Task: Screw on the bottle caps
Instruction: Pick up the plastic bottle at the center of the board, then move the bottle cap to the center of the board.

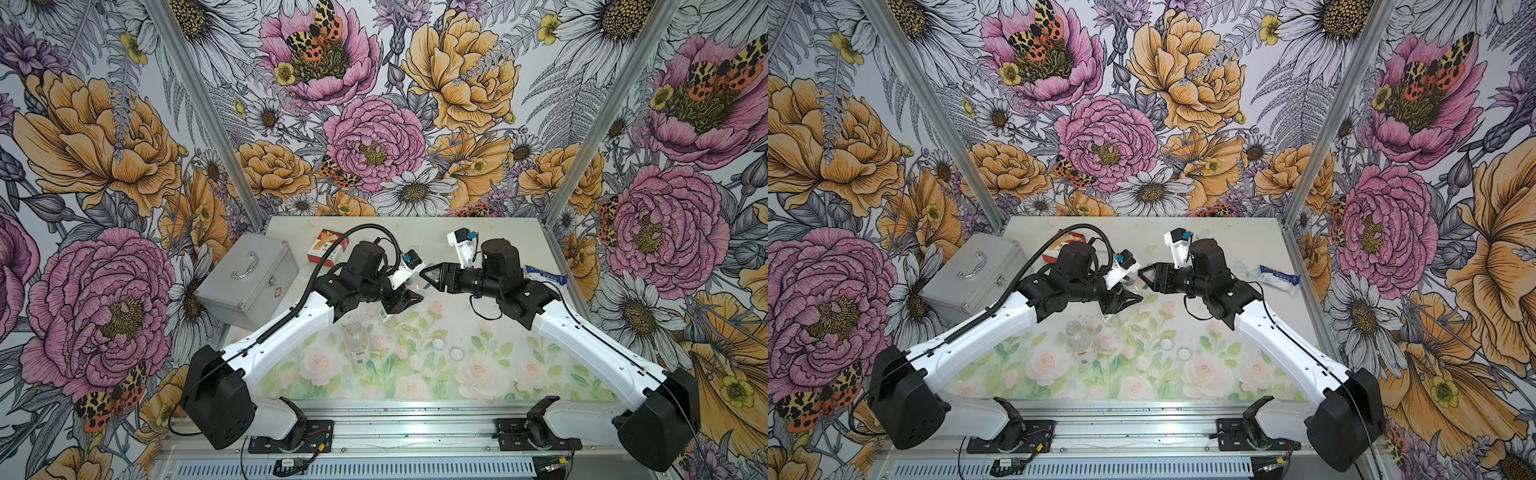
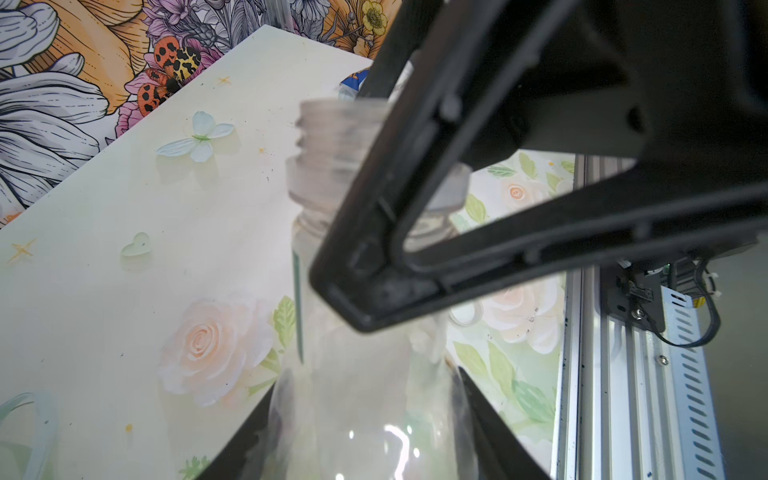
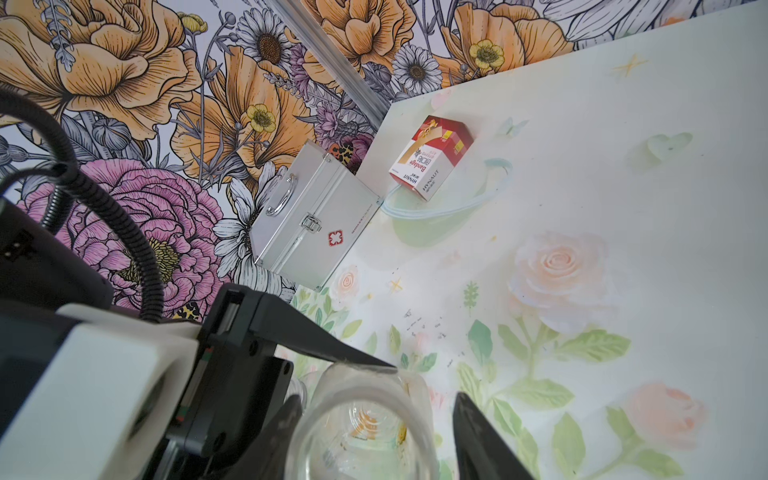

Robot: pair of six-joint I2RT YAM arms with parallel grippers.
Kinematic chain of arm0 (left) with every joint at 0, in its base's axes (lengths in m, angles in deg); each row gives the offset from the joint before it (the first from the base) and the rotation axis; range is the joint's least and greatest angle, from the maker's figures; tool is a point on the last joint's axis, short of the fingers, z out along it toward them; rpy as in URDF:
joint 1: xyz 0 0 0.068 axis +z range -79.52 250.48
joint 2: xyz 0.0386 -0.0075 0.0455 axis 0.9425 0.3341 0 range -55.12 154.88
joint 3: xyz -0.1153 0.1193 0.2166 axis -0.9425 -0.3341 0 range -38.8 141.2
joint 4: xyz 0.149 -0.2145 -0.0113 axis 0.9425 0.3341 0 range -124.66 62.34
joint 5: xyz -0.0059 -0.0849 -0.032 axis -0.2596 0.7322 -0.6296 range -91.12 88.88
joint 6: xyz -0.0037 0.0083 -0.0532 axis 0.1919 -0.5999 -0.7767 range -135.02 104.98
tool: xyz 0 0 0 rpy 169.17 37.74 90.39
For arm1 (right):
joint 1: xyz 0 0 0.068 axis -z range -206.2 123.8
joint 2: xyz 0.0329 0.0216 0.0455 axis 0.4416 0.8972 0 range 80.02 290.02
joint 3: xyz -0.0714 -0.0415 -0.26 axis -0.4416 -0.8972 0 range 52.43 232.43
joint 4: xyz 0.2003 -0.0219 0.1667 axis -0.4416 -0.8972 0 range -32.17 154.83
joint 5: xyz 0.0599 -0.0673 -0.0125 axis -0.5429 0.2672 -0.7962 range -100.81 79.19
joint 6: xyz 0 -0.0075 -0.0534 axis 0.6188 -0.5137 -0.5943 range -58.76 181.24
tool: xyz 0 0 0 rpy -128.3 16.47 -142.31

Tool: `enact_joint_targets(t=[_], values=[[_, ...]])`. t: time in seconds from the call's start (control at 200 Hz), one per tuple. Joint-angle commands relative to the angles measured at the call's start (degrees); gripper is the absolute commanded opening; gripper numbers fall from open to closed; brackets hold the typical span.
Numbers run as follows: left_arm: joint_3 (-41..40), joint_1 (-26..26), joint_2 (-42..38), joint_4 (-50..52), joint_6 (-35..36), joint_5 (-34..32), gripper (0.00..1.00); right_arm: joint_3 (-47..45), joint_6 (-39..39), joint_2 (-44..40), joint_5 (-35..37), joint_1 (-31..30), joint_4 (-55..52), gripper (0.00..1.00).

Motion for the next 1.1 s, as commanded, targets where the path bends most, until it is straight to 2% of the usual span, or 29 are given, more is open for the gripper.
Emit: enact_joint_targets(t=[0.0, 0.14, 0.24, 0.405, 0.62, 0.821, 0.991, 1.096], values=[[0.3, 1.4, 0.4, -1.9, -0.6, 1.0, 0.39, -2.3, 0.4, -2.7, 0.6, 2.2, -0.2, 0.62], [0.2, 2.7, 1.1, -2.2, -0.9, -1.6, 0.40, -7.0, 1.1, -7.6, -0.1, 5.4, -1.6, 0.63], [0.3, 3.7, 1.5, -2.3, -1.4, -3.3, 0.40, -9.8, 0.5, -9.8, 0.3, 6.3, -7.1, 0.57], [0.7, 4.9, 1.7, -2.6, -1.2, -4.0, 0.43, -11.1, -1.9, -7.9, 9.3, 5.4, -24.5, 0.49], [1.0, 5.4, 1.3, -2.5, 2.9, -4.2, 0.43, -14.6, -1.7, -5.4, 19.9, 0.0, -33.9, 0.51], [0.8, 6.6, 0.1, -2.5, 4.3, -4.1, 0.42, -14.2, 0.2, 2.3, 25.8, -8.0, -34.3, 0.58], [0.0, 6.9, -0.4, -2.5, 3.8, -4.0, 0.42, -11.2, 0.2, 8.6, 27.5, -9.6, -33.1, 0.59], [-0.4, 6.9, -0.8, -2.4, 3.5, -4.2, 0.42, -10.3, 0.0, 11.7, 26.2, -9.7, -30.4, 0.59]])
